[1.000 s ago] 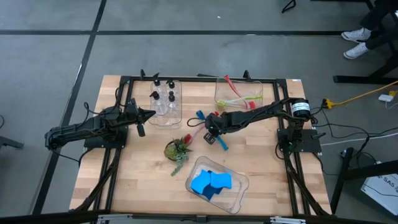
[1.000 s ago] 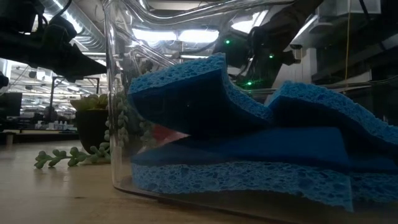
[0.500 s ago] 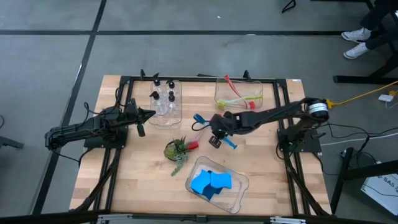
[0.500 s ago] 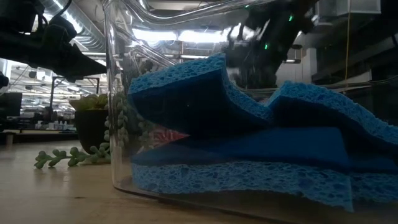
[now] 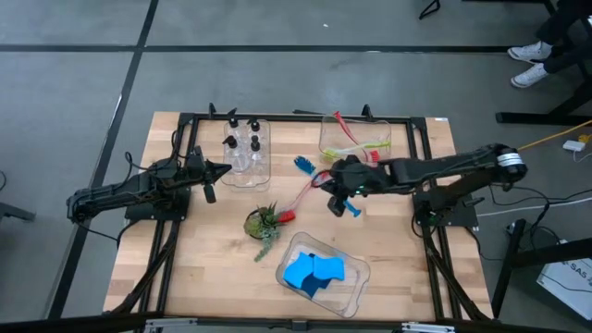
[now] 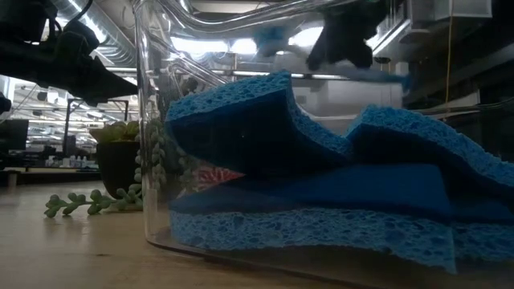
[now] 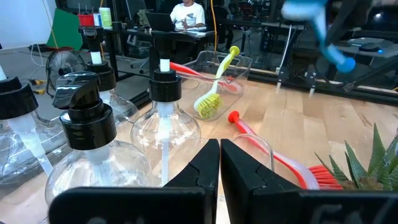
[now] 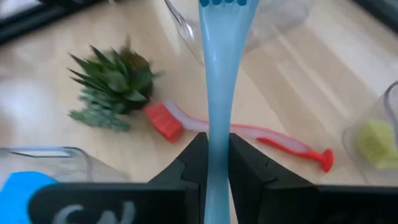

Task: Pick & Place Kitchen Sink Supplies
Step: Put the blue dish brush into the top right transparent bin

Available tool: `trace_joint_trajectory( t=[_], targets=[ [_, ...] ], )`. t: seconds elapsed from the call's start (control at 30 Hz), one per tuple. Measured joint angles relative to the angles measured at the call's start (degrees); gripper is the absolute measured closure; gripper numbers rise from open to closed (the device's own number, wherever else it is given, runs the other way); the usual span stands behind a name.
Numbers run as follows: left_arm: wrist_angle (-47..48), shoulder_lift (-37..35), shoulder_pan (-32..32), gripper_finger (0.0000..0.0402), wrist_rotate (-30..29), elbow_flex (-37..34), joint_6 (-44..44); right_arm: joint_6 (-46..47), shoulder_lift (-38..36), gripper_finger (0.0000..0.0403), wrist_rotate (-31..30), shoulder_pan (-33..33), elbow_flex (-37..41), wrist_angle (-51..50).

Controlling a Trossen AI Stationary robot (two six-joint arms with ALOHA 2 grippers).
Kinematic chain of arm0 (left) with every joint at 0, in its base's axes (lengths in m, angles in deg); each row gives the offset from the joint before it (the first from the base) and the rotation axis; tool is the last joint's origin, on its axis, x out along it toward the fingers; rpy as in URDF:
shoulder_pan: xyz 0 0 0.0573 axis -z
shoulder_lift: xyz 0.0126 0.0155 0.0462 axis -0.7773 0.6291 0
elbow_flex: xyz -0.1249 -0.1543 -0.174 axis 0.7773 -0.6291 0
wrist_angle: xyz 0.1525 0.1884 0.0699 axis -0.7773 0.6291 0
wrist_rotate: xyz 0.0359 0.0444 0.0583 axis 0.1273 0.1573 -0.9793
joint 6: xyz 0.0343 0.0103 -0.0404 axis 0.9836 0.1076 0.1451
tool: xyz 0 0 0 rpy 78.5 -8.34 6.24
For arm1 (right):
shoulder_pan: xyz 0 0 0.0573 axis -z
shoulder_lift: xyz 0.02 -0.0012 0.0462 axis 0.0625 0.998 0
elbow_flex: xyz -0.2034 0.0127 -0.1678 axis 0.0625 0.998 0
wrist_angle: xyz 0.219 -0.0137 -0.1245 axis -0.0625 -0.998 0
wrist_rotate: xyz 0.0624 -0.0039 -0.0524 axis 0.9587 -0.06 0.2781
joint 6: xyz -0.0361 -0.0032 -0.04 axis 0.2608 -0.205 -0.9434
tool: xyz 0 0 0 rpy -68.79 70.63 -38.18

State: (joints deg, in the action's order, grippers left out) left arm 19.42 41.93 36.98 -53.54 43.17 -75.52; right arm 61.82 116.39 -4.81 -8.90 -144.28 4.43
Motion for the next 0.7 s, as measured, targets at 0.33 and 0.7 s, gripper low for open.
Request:
trace_joint_trajectory(
  t=[0.33, 0.7],
  targets=[
    [-0.01, 0.00, 0.00, 0.0392, 0.01, 0.00, 0.00, -5.12, -11.01, 0.0354, -0.41, -1.33, -0.04, -0.01],
    [0.01, 0.00, 0.01, 0.0391, 0.01, 0.00, 0.00, -12.12, -20.50, 0.0354, -5.21, -1.84, -0.08, -0.07]
  ],
)
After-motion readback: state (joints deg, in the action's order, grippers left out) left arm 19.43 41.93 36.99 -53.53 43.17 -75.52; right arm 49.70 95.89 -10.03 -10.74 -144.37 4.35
